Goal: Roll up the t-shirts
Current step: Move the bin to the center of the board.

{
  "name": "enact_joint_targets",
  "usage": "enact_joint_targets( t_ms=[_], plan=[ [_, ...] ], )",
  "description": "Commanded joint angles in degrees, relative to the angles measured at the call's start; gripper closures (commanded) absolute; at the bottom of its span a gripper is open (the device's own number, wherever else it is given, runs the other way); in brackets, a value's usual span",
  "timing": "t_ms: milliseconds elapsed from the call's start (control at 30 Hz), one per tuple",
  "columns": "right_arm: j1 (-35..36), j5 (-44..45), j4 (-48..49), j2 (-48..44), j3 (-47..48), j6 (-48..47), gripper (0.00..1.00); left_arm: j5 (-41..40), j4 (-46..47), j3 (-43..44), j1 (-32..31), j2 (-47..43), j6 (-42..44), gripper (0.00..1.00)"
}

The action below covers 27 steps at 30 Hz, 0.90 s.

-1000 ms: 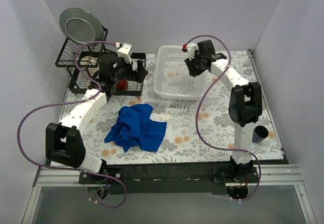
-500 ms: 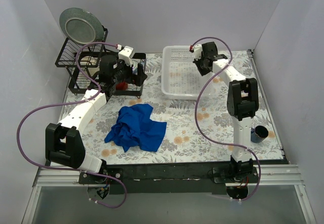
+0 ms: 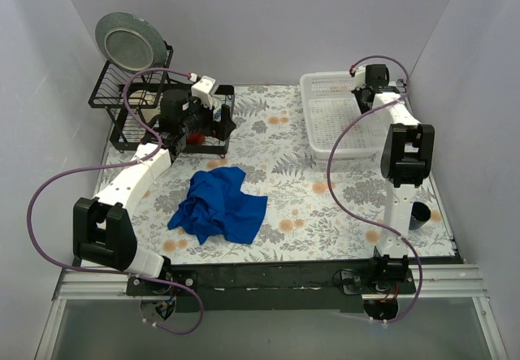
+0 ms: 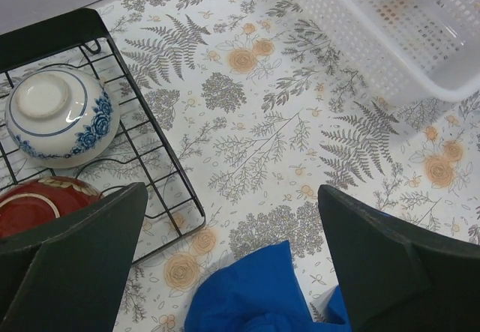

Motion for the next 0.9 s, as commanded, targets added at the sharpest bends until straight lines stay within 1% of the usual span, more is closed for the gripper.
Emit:
enact_joint_targets(
  t_ms=[0,267,433,500,633,733,867],
  plan=[
    [-4.28,3.73,3.89,1.16,4.78,-0.9,0.99,0.05,-1.0,2.14,-0.05,0.18,1.32,0.02],
    [-8.15,7.78,7.57,2.31,3.64,-5.46,0.99,-0.47,-0.91,2.93,-0.05,1.59,2.19,0.02],
    [-9.65,10.84,9.07,2.92,5.48,-6.87,0.99,-0.57,-1.08,3.19,-0.05,2.03,2.37,0.02],
    [-10.35,10.59,8.28,3.27,6.19,-6.79,0.99,-0.56,-1.17,3.2,-0.05,2.21,2.37,0.02],
    [-10.53,9.89,8.54,3.27,5.93,-8.81,0.99,-0.56,-1.08,3.28,-0.05,2.38,2.46,0.02],
    [-10.44,12.07,10.56,3.45,5.75,-10.74,0.99,-0.39,-1.17,3.37,-0.14,2.47,2.46,0.02],
    [-10.44,13.14,12.59,3.36,5.05,-15.92,0.99,-0.21,-1.08,3.37,-0.05,2.47,2.46,0.02]
  ],
)
